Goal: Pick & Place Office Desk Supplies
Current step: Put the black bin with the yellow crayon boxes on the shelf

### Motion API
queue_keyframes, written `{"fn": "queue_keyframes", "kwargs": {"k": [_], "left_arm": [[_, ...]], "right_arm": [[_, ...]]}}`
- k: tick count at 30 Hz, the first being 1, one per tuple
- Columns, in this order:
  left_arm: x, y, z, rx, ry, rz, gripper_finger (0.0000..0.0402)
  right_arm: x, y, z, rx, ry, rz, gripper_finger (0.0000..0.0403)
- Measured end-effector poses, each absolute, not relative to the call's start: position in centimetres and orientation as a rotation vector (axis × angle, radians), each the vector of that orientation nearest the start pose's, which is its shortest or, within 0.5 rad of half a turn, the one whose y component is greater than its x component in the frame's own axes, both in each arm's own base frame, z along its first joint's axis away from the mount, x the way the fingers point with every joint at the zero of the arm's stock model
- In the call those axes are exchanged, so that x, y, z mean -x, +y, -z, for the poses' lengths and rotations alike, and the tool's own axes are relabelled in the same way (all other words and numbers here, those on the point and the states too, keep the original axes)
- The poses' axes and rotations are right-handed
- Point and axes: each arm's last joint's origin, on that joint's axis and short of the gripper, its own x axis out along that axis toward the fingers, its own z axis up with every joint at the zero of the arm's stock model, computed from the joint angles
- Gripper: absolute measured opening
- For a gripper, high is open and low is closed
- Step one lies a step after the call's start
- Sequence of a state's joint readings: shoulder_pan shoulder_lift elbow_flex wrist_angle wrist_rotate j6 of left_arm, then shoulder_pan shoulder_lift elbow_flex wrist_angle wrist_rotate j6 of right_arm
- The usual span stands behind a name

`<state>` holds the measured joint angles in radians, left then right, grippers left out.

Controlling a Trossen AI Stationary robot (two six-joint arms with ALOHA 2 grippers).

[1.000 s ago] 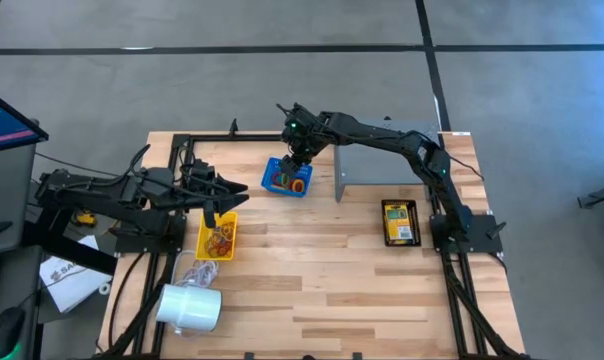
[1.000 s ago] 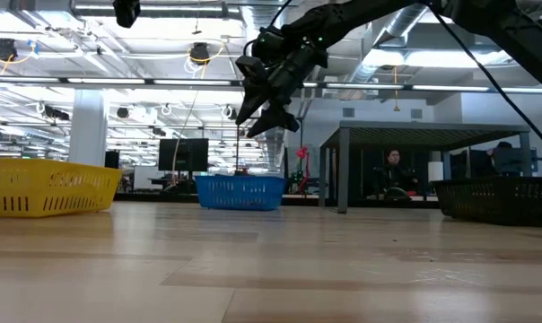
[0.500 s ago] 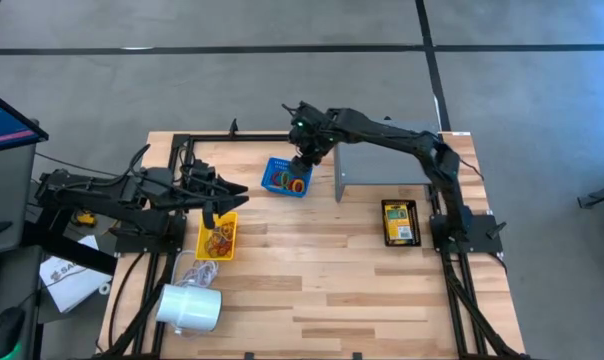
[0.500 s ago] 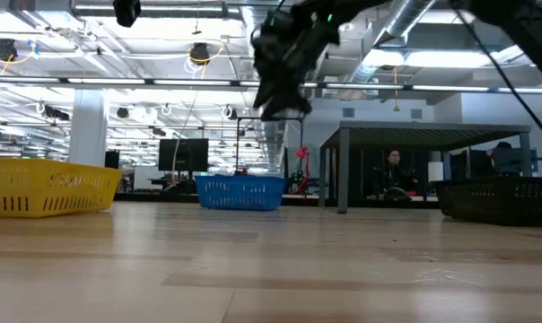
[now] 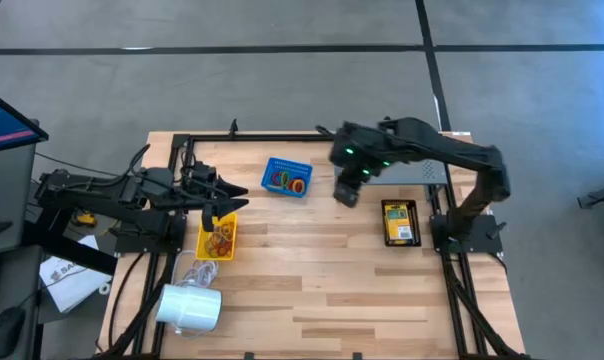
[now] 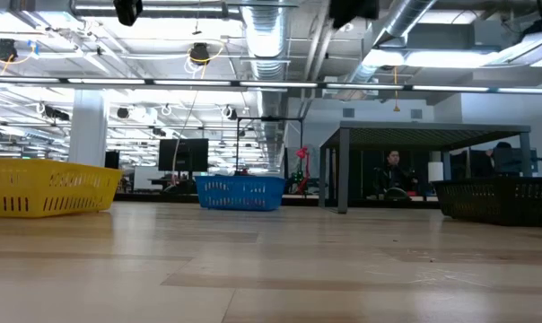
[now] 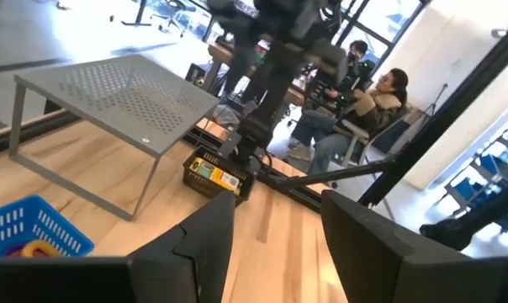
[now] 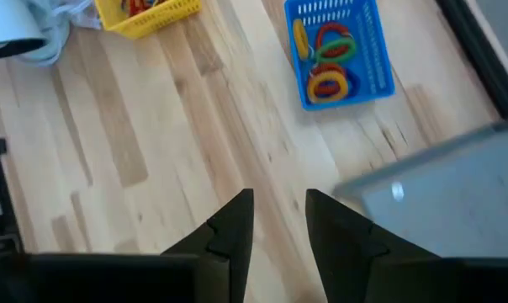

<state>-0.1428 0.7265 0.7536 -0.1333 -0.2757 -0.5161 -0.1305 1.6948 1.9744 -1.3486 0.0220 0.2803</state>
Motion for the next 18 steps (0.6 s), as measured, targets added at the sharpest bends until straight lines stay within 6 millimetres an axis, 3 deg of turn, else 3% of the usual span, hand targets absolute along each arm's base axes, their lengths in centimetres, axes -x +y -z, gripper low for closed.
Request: {"fn": "queue_keyframes", "kwargs": {"k": [5,10,14,18], "left_arm": [[-16.1,-1.5,-33.5,0.458,0.070,-0.153,0.0172],[-16.1,-1.5,-33.5,0.448,0.074,-0.140,0.0172],[-16.1,-1.6,-33.5,0.424,0.083,-0.124,0.0172],[-16.1,-1.6,-33.5,0.423,0.087,-0.115,0.0172]], "right_arm": [[-28.0,-0.5,-42.7,-0.273,1.051,0.301,0.0107],[-25.2,2.8,-43.5,-0.228,1.098,0.300,0.0107],[-23.9,5.0,-42.7,-0.212,1.107,0.300,0.0107],[-21.3,5.9,-40.3,-0.249,1.143,0.346,0.0107]]}}
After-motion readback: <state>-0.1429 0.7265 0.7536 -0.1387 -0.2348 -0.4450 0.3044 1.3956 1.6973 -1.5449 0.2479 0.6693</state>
